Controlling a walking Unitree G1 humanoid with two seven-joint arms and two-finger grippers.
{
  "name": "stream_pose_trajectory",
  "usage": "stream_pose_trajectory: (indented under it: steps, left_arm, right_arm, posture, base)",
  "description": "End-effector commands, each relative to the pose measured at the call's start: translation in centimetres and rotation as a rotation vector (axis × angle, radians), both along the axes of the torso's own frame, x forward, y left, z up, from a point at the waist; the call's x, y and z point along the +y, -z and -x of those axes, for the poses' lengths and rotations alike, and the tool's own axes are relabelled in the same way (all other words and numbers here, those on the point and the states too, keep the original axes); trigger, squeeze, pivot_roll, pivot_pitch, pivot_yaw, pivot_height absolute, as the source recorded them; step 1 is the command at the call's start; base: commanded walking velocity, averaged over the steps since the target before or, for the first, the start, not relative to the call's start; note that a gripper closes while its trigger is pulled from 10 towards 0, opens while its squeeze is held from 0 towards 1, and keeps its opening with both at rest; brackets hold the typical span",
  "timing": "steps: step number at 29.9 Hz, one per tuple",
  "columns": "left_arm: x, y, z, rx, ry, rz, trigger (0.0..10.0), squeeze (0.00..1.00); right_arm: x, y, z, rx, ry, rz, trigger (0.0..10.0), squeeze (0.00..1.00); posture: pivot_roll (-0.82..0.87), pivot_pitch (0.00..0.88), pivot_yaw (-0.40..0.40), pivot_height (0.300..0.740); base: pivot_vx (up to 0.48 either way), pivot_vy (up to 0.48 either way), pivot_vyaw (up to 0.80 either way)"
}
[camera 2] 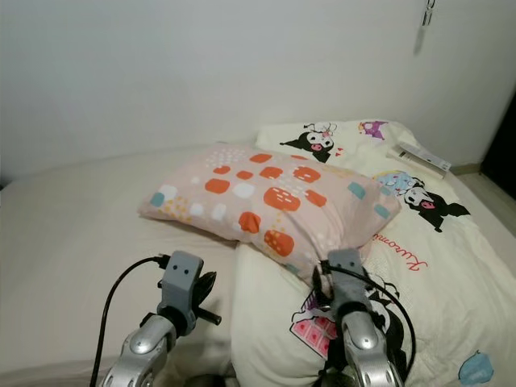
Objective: Clean up the room
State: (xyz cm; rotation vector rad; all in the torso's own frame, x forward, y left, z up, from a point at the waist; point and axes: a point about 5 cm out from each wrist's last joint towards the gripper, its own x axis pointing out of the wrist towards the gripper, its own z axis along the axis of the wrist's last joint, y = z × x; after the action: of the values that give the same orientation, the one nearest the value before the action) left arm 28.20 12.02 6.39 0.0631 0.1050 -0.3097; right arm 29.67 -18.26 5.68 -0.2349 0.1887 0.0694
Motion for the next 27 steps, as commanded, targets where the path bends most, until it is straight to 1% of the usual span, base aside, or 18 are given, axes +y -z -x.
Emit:
stream_pose_trajectory:
  steps: [1,2,3,5,8,10,11,12,13,14,16,17,20,22,23,25,26,27]
  left_arm:
    - [0.9,0.1,0.1,0.004,-0.026,-0.004,10.0,0.00]
    - [0.9,0.1,0.2,0.004,-0.025,-0.003,10.0,0.00]
    - [1.0,0.1,0.3,0.004,-0.025,-0.002,10.0,0.00]
    - [0.9,-0.1,0.6,0.005,-0.014,0.005,10.0,0.00]
    - [0.9,-0.2,0.7,0.002,-0.006,0.011,10.0,0.00]
    - [0.4,-0.8,1.2,-0.014,0.034,0.062,10.0,0.00]
    - [0.4,-0.8,1.2,-0.014,0.034,0.062,10.0,0.00]
    - [0.1,-1.2,1.4,-0.024,0.065,0.088,10.0,0.00]
    - [0.1,-1.2,1.4,-0.024,0.065,0.088,10.0,0.00]
    - [-0.1,-1.4,1.7,-0.035,0.092,0.101,10.0,0.00]
    - [-0.2,-1.6,1.9,-0.042,0.108,0.107,10.0,0.00]
    - [-0.3,-1.7,2.0,-0.045,0.119,0.103,10.0,0.00]
    - [0.4,-2.1,2.3,-0.056,0.082,0.083,10.0,0.00]
    - [0.6,-2.2,2.3,-0.058,0.075,0.081,10.0,0.00]
    - [0.7,-2.3,2.3,-0.060,0.068,0.076,10.0,0.00]
    - [0.8,-2.4,2.4,-0.059,0.067,0.075,10.0,0.00]
    - [0.9,-2.5,2.4,-0.057,0.065,0.075,10.0,0.00]
    - [0.9,-2.5,2.4,-0.057,0.065,0.075,10.0,0.00]
  right_arm:
    - [0.2,0.3,0.0,0.015,-0.023,-0.006,10.0,1.00]
    - [0.1,0.3,-0.5,0.028,-0.040,-0.010,10.0,1.00]
    - [0.1,0.2,-0.8,0.036,-0.053,-0.011,10.0,1.00]
    - [0.2,0.1,-1.3,0.052,-0.086,-0.019,10.0,1.00]
    - [0.1,0.1,-1.6,0.057,-0.095,-0.020,10.0,1.00]
    - [0.0,-0.2,-2.3,0.069,-0.116,-0.019,10.0,1.00]
    - [0.0,-0.2,-2.3,0.069,-0.116,-0.019,10.0,1.00]
    - [-0.1,-0.3,-2.6,0.075,-0.121,-0.016,10.0,1.00]
    - [-0.1,-0.3,-2.6,0.075,-0.121,-0.016,10.0,1.00]
    - [-0.2,-0.4,-2.9,0.080,-0.123,-0.010,10.0,1.00]
    - [-0.3,-0.4,-3.1,0.087,-0.127,-0.005,10.0,1.00]
    - [-0.4,-0.3,-3.2,0.095,-0.130,0.011,10.0,1.00]
    - [-1.2,-0.4,-3.9,0.113,-0.084,0.056,10.0,1.00]
    - [-1.4,-0.5,-4.1,0.113,-0.072,0.046,10.0,1.00]
    - [-1.5,-0.7,-4.3,0.109,-0.056,0.044,10.0,0.07]
    - [-1.7,-0.8,-4.5,0.106,-0.049,0.055,10.0,0.07]
    - [-1.9,-1.0,-4.7,0.105,-0.038,0.058,10.0,0.00]
    - [-1.9,-1.0,-4.7,0.105,-0.038,0.058,10.0,0.00]
  posture:
    - [-0.01,0.134,0.051,0.612]
    - [0.00,0.157,0.048,0.612]
    - [0.00,0.157,0.048,0.612]
    - [0.02,0.185,0.046,0.612]
    - [0.02,0.195,0.045,0.612]
    - [0.04,0.226,0.043,0.612]
    - [0.04,0.226,0.043,0.612]
    - [0.04,0.233,0.043,0.612]
    - [0.04,0.233,0.043,0.612]
    - [0.05,0.241,0.044,0.612]
    - [0.05,0.249,0.042,0.612]
    - [0.05,0.253,0.042,0.612]
    - [0.08,0.276,0.045,0.612]
    - [0.09,0.281,0.048,0.612]
    - [0.09,0.284,0.049,0.612]
    - [0.09,0.285,0.049,0.612]
    - [0.10,0.288,0.051,0.612]
    - [0.10,0.288,0.051,0.612]
  base:
    - [0.000,0.000,0.00]
    - [0.000,0.000,0.00]
    - [0.000,0.000,0.00]
    - [0.000,0.000,0.00]
    - [0.000,0.000,0.00]
    - [0.000,0.000,0.00]
    - [0.000,0.000,0.00]
    - [0.000,0.000,0.00]
    - [0.000,0.000,0.00]
    - [0.000,0.000,0.00]
    - [0.000,0.000,0.00]
    - [0.000,0.000,0.00]
    - [0.000,0.000,0.00]
    - [0.000,0.000,0.00]
    - [0.000,0.000,0.00]
    - [0.000,0.000,0.00]
    - [0.000,0.000,0.00]
    - [0.000,0.000,0.00]
